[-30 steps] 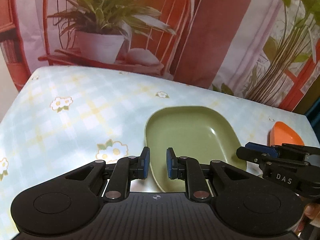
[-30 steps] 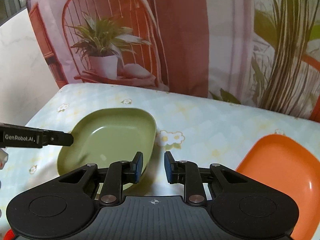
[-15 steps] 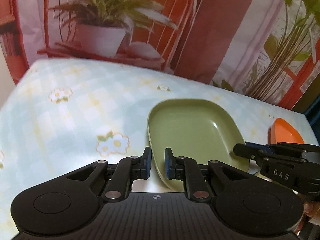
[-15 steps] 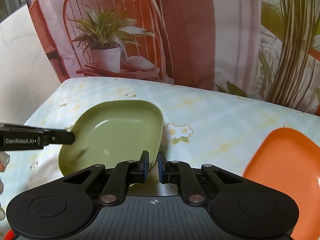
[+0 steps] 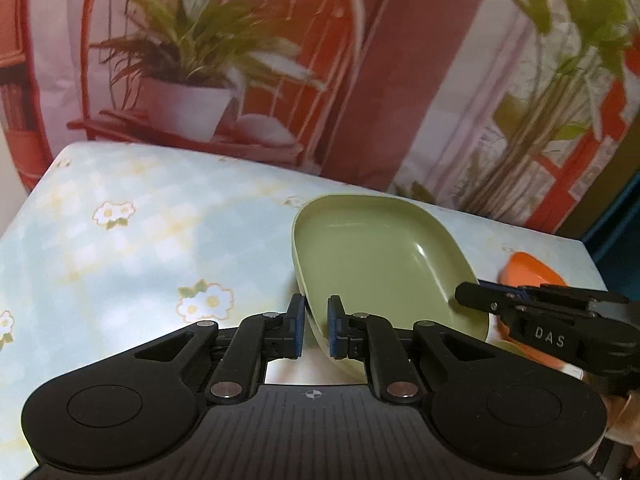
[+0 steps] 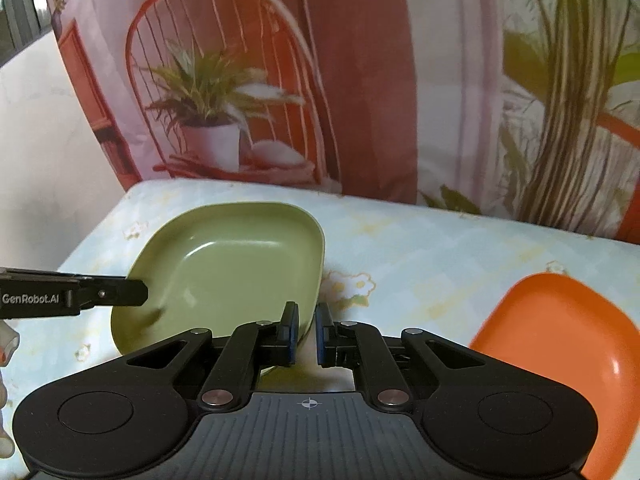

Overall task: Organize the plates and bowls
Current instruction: 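Lift the olive-green plate with both tools and lay it onto the other green plate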

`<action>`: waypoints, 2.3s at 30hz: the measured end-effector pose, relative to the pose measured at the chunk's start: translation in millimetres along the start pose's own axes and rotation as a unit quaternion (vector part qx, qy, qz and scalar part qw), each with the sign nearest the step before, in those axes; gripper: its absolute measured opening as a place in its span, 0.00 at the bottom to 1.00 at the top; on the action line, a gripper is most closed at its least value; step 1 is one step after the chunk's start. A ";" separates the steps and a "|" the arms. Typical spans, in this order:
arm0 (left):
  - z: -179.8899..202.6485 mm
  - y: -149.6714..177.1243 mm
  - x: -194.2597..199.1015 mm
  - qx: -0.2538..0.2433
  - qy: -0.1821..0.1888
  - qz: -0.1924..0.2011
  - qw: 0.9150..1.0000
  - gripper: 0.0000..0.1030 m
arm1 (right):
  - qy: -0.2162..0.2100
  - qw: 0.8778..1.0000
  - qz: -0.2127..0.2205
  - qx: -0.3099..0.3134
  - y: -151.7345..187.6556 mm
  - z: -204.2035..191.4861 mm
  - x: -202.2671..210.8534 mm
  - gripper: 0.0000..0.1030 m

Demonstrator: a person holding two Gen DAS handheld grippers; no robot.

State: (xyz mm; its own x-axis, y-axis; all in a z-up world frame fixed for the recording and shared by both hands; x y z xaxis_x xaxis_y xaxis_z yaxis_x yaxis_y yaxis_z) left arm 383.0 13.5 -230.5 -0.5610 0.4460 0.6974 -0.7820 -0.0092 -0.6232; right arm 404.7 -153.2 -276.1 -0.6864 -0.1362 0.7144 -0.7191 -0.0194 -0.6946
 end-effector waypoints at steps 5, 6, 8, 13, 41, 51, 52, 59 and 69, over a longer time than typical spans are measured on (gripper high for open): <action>32.9 10.0 11.9 -0.012 0.016 -0.004 1.000 0.13 | 0.003 1.000 0.017 -0.012 -2.0 19.1 30.7 0.08; 39.7 13.7 13.8 -0.015 0.020 -0.005 1.000 0.13 | 0.005 1.000 0.020 -0.013 -1.1 24.0 37.5 0.08; 54.7 21.3 17.0 -0.021 0.028 -0.010 0.999 0.14 | 0.009 0.999 0.026 -0.016 3.2 35.2 51.2 0.08; 85.9 44.1 17.3 -0.045 0.039 -0.029 0.998 0.15 | 0.018 0.999 0.033 -0.025 18.6 60.5 79.0 0.08; 103.8 94.7 3.4 -0.109 -0.005 -0.102 0.989 0.15 | 0.019 0.999 0.011 -0.034 82.4 74.2 101.8 0.08; 100.5 96.7 7.8 -0.108 -0.009 -0.105 0.989 0.15 | 0.017 0.999 0.005 -0.030 86.5 69.5 100.1 0.08; 100.3 96.9 7.9 -0.108 -0.009 -0.106 0.988 0.15 | 0.016 0.999 0.004 -0.030 86.5 68.7 100.2 0.08; 101.6 94.9 -3.7 -0.119 -0.018 -0.130 0.984 0.15 | 0.020 0.999 -0.001 -0.026 88.5 69.3 98.5 0.08; 103.3 99.0 -8.6 -0.128 -0.022 -0.133 0.983 0.15 | 0.035 0.999 -0.013 -0.012 95.2 69.7 96.3 0.07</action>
State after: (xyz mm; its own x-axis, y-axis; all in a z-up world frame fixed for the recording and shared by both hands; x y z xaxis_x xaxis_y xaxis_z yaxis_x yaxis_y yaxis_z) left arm 282.3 -83.7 -261.6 -0.3615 0.3635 0.8586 -0.8114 0.3309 -0.4817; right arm 277.6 -237.2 -279.3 -0.6734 -0.0658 0.7363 -0.7380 0.0027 -0.6748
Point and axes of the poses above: each gripper's, at about its wrist camera, not at the fingertips, and x roughly against the way its jaws point, z to its right, y to its underside, the point moved 5 cm from there along -x, roughly the way its jaws point, and after that the axes turned 11 degrees about y, right-handed, at the moved point
